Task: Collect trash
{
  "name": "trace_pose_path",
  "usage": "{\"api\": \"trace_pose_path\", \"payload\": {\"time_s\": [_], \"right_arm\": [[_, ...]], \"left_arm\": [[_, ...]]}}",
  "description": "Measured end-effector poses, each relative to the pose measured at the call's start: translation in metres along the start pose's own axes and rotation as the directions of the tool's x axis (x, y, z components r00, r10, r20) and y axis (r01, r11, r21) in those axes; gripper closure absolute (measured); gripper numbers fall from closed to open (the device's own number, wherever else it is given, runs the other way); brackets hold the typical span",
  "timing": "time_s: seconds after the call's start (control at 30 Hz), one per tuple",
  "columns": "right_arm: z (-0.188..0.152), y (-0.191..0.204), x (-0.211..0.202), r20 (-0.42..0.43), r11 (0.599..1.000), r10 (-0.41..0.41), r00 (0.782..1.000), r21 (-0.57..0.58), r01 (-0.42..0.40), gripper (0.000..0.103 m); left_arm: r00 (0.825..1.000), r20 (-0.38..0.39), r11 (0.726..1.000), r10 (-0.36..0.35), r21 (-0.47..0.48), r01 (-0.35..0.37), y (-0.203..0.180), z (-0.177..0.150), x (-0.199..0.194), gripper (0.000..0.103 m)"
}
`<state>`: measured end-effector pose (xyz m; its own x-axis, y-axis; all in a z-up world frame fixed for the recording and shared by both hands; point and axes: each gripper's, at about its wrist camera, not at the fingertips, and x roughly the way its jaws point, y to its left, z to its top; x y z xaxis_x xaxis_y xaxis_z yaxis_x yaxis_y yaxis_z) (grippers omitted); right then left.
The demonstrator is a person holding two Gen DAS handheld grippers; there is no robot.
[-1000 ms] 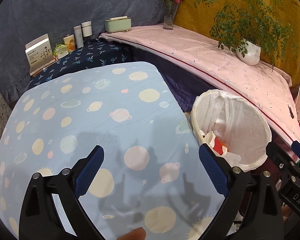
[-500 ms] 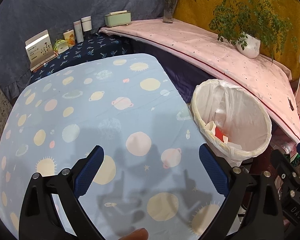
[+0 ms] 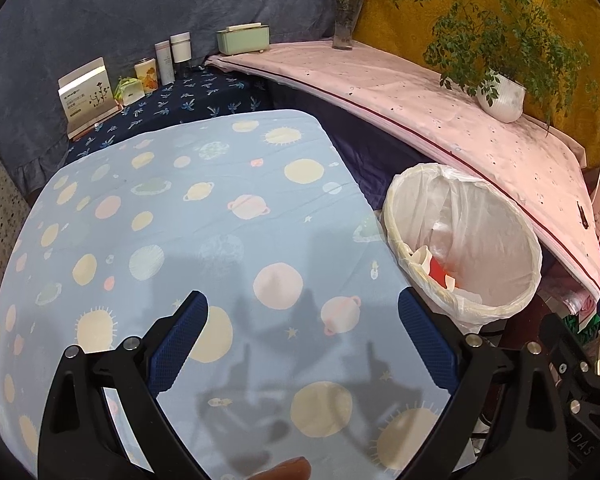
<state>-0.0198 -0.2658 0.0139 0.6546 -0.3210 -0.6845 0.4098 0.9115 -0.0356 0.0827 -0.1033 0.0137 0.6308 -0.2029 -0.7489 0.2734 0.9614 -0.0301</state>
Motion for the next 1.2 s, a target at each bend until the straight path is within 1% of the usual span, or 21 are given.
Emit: {"api": "trace_pose_path", "payload": {"time_s": [0.37, 1.0, 1.2], "right_arm": [[-0.0022, 0.0011, 0.0024, -0.009, 1.000, -0.004, 1.000, -0.011, 0.004, 0.006], [-0.0074, 0.0025, 0.0015, -0.011, 1.000, -0.008, 1.000, -0.016, 0.008, 0.006], [-0.0078, 0.0024, 0.0019, -0.011, 1.000, -0.006, 1.000, -0.015, 0.006, 0.006]], "left_arm": [[1.000, 0.003, 1.000, 0.013, 0.008, -0.013, -0.0026, -0.0017, -0.0030, 0.011], [1.000, -0.005, 1.000, -0.006, 0.009, 0.006, -0.0024, -0.0055, -0.0045, 0.011], [1.000, 0.001, 1.000, 0.009, 0.007, -0.009, -0.0032, -0.0062, -0.0059, 0.012]]}}
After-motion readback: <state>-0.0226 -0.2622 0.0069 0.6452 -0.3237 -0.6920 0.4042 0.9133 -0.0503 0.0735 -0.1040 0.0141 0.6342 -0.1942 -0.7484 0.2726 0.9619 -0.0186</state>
